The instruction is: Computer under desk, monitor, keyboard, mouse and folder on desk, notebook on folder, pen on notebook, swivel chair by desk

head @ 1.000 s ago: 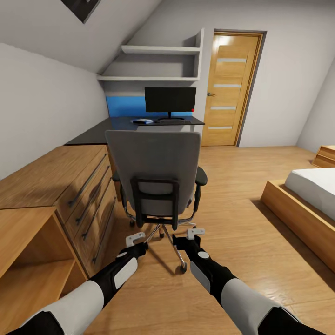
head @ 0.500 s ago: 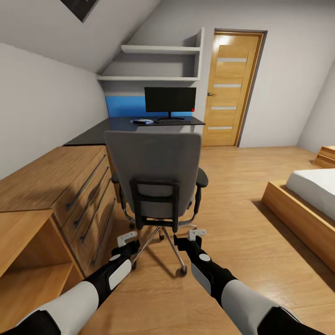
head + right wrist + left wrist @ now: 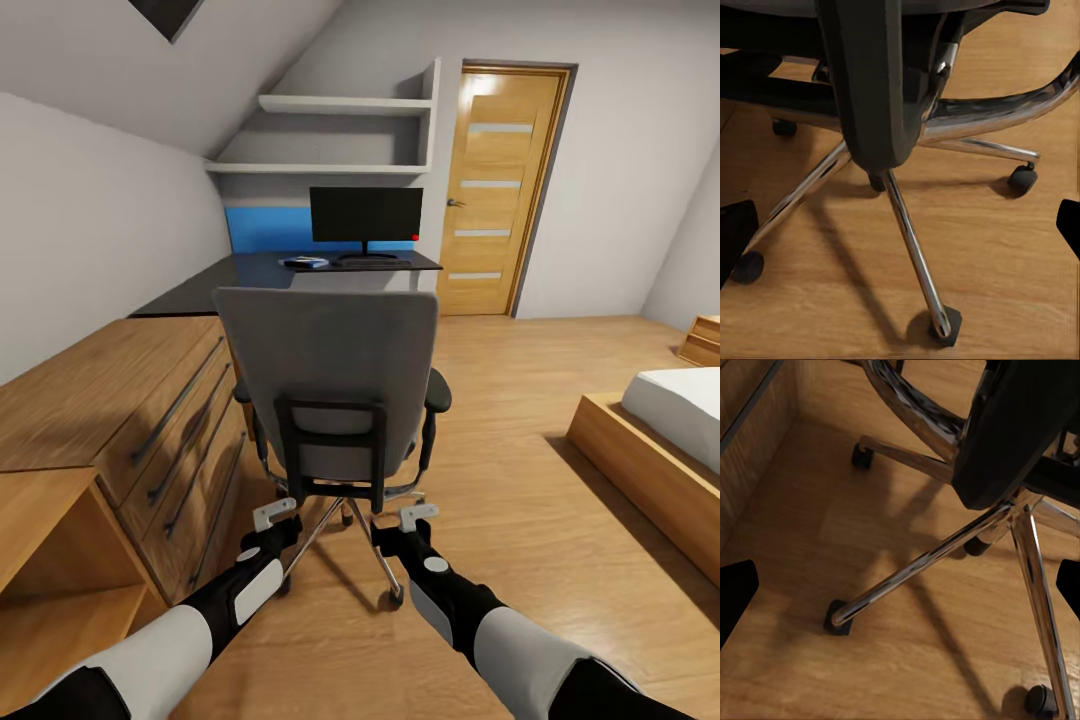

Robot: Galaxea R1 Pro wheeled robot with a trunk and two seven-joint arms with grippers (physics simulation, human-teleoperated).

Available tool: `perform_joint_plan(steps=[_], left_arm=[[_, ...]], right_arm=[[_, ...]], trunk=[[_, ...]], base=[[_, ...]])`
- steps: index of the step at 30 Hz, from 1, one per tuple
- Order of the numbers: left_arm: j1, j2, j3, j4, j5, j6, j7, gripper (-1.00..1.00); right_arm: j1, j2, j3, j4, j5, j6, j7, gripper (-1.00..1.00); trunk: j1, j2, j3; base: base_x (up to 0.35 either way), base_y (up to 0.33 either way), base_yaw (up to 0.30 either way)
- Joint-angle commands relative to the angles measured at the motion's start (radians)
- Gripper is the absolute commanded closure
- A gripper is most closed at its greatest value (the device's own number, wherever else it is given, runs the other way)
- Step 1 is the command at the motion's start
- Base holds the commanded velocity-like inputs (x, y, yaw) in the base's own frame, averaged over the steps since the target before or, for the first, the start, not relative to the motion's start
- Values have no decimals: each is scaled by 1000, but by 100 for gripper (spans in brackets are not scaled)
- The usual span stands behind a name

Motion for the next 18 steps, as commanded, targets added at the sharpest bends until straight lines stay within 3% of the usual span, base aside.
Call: perform_joint_plan(steps=[1, 4, 18], left_arm=[[-1, 1, -9, 0, 11, -7, 6, -100], [-1, 1, -8, 0, 11, -8, 7, -100], [-1, 1, -8, -1, 5, -6, 6, -100]], right_arm=[[-1, 0, 9, 2, -8, -4, -5, -100], [-1, 0, 10, 5, -7, -3, -5, -100], [-1, 0, 10, 4, -7, -7, -5, -100]], trunk=[[0, 0, -1], [0, 0, -1], [53, -98, -45]], base=[[4, 0, 0], [2, 0, 0], [0, 0, 0]])
